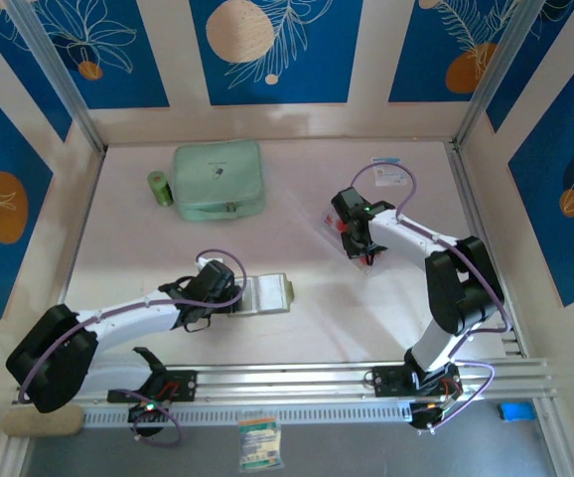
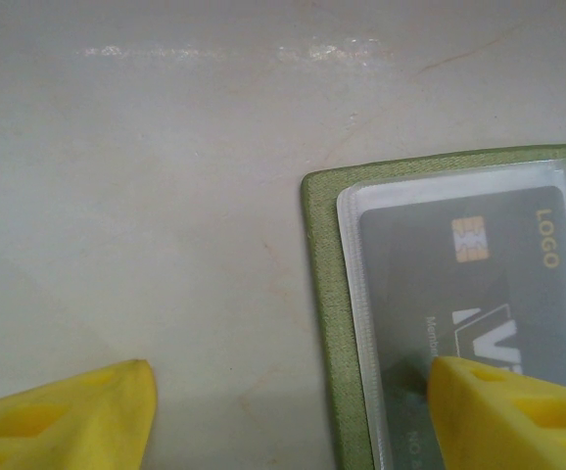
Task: Put the credit cards into the card holder
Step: Pick up the credit card from the storage box.
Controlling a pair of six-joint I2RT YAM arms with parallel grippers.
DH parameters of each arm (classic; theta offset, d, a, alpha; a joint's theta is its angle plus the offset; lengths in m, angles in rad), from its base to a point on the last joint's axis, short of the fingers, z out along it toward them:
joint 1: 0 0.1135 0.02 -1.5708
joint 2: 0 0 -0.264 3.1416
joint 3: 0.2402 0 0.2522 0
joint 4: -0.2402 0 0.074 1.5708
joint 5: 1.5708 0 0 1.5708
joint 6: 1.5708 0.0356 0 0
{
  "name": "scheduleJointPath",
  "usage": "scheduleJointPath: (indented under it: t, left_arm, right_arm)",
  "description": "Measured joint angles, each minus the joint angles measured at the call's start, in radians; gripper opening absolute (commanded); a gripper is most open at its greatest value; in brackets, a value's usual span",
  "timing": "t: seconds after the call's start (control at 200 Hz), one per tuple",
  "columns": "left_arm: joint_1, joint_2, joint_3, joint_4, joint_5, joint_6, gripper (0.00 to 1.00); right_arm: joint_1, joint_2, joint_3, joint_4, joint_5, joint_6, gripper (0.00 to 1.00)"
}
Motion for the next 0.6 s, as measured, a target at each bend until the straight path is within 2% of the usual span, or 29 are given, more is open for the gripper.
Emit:
scheduleJointPath:
  t: [0.315,0.6]
  left_arm:
    - [0.0,0.0,0.0,0.0,0.0,0.0,0.74]
    - [0.0,-0.009,0.0,0.0,0.0,0.0,0.74]
  right_arm:
    - [0.006,-0.035,-0.003,0.018,-0.065,-0.024,0.0]
    - [0.034,-0.1,-0.002,0.014,-0.092,-0.033,0.0]
